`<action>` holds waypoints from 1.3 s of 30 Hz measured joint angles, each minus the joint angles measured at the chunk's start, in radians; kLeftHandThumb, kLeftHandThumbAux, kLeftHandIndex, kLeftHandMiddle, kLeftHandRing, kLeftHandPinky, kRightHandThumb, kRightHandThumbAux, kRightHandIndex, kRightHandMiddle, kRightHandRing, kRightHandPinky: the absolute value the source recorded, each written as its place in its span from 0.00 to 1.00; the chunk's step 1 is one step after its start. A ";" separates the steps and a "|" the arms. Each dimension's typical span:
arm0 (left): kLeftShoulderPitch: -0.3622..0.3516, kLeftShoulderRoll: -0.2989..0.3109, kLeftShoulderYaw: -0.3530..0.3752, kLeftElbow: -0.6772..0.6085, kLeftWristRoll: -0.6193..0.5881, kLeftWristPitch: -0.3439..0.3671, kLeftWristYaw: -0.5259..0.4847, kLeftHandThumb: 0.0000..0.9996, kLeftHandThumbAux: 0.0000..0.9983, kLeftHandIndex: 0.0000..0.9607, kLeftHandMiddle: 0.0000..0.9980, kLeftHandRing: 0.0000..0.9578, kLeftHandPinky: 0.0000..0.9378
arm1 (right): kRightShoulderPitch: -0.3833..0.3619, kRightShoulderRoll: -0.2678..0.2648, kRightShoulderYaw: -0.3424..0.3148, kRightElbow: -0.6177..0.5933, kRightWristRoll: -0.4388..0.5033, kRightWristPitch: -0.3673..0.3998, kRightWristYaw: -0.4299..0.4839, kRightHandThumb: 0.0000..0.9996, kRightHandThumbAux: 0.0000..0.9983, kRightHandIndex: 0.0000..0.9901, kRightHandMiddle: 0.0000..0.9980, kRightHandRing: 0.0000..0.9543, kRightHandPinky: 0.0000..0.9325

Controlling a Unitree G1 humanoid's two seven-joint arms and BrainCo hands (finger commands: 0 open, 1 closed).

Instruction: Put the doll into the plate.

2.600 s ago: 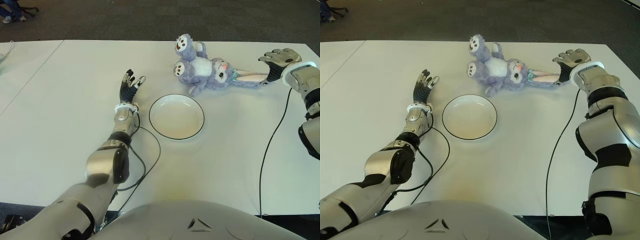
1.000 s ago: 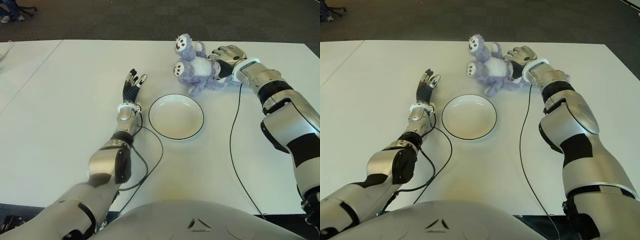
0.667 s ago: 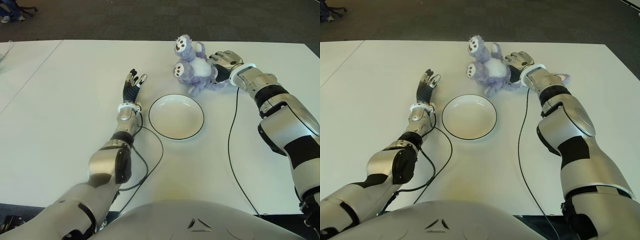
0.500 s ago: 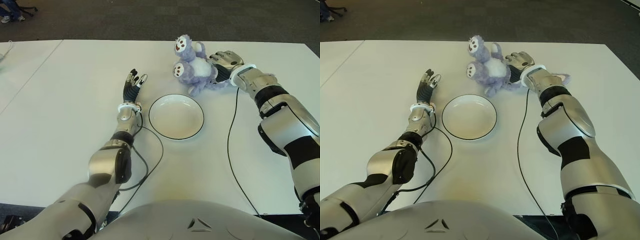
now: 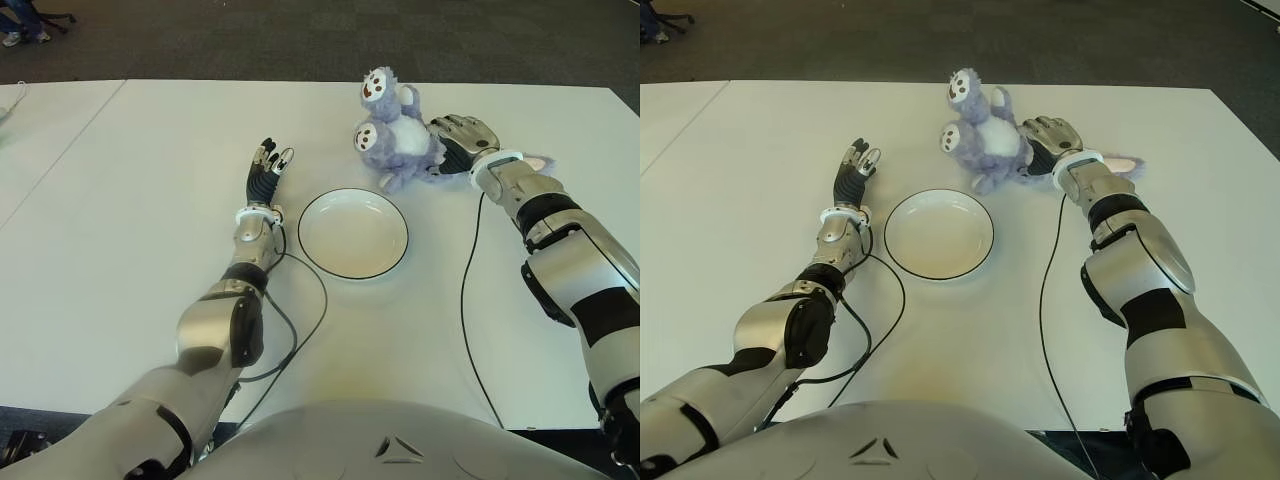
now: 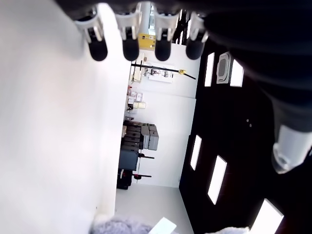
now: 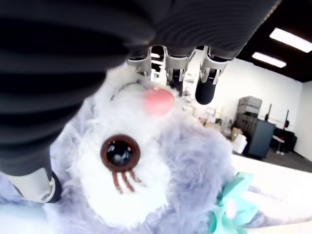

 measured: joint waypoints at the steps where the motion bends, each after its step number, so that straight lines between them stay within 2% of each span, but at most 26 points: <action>1: 0.000 0.000 0.000 0.000 0.000 0.000 0.000 0.00 0.54 0.00 0.02 0.02 0.03 | 0.006 0.000 -0.005 0.000 0.005 0.000 -0.005 0.31 0.61 0.00 0.00 0.00 0.00; 8: 0.000 0.000 -0.001 0.000 0.000 0.000 0.000 0.00 0.56 0.00 0.03 0.02 0.02 | 0.036 -0.001 -0.040 -0.002 0.042 -0.006 -0.023 0.32 0.61 0.00 0.00 0.00 0.00; 13: 0.000 0.000 -0.001 0.000 0.000 0.000 0.000 0.00 0.54 0.00 0.03 0.03 0.03 | 0.048 -0.005 -0.066 -0.003 0.067 -0.012 -0.023 0.37 0.62 0.00 0.00 0.00 0.01; 14: 0.000 0.000 -0.001 0.000 0.000 0.000 0.000 0.00 0.53 0.00 0.03 0.03 0.03 | 0.051 -0.007 -0.073 -0.003 0.075 -0.016 -0.023 0.38 0.63 0.01 0.00 0.00 0.08; 15: 0.000 0.000 0.000 0.000 0.000 0.000 0.000 0.00 0.53 0.00 0.03 0.03 0.03 | 0.055 -0.008 -0.081 -0.003 0.084 -0.018 -0.023 0.38 0.63 0.02 0.00 0.00 0.10; 16: 0.000 0.000 0.000 0.000 0.000 0.000 0.000 0.00 0.53 0.00 0.03 0.02 0.03 | 0.058 -0.009 -0.091 -0.003 0.093 -0.021 -0.023 0.42 0.64 0.06 0.03 0.09 0.22; 19: 0.000 0.000 0.000 0.000 -0.001 0.000 0.000 0.00 0.53 0.00 0.03 0.02 0.03 | 0.070 -0.011 -0.125 -0.003 0.127 -0.039 -0.023 0.43 0.64 0.08 0.04 0.12 0.26; 20: 0.000 0.000 0.000 0.000 -0.001 0.000 0.000 0.00 0.52 0.00 0.02 0.02 0.02 | 0.073 -0.012 -0.133 -0.003 0.132 -0.042 -0.023 0.49 0.62 0.17 0.12 0.20 0.32; 23: 0.000 0.000 0.002 0.000 -0.003 0.000 0.000 0.00 0.52 0.00 0.02 0.02 0.02 | 0.082 -0.015 -0.170 -0.004 0.167 -0.061 -0.024 0.54 0.60 0.22 0.18 0.25 0.35; 24: 0.000 0.000 0.002 0.000 -0.004 0.000 0.000 0.00 0.52 0.00 0.02 0.02 0.02 | 0.086 -0.015 -0.182 -0.005 0.175 -0.068 -0.025 0.59 0.59 0.25 0.22 0.29 0.38; 25: 0.000 0.000 0.003 0.000 -0.006 0.000 0.000 0.00 0.51 0.00 0.02 0.02 0.02 | 0.090 -0.016 -0.193 -0.005 0.186 -0.075 -0.026 0.60 0.59 0.26 0.23 0.30 0.38; 26: 0.000 0.000 0.003 0.000 -0.007 0.000 -0.001 0.00 0.51 0.00 0.02 0.02 0.02 | 0.095 -0.016 -0.202 -0.006 0.194 -0.081 -0.027 0.68 0.68 0.37 0.26 0.32 0.38; 28: 0.000 0.001 0.003 0.000 -0.010 0.000 -0.005 0.00 0.51 0.00 0.02 0.02 0.02 | 0.105 -0.015 -0.224 -0.006 0.213 -0.092 -0.029 0.70 0.71 0.41 0.27 0.32 0.37; 39: 0.001 0.005 0.020 0.000 -0.031 0.000 -0.034 0.00 0.52 0.02 0.03 0.02 0.03 | 0.139 0.009 -0.318 -0.009 0.297 -0.131 -0.026 0.71 0.71 0.42 0.30 0.35 0.39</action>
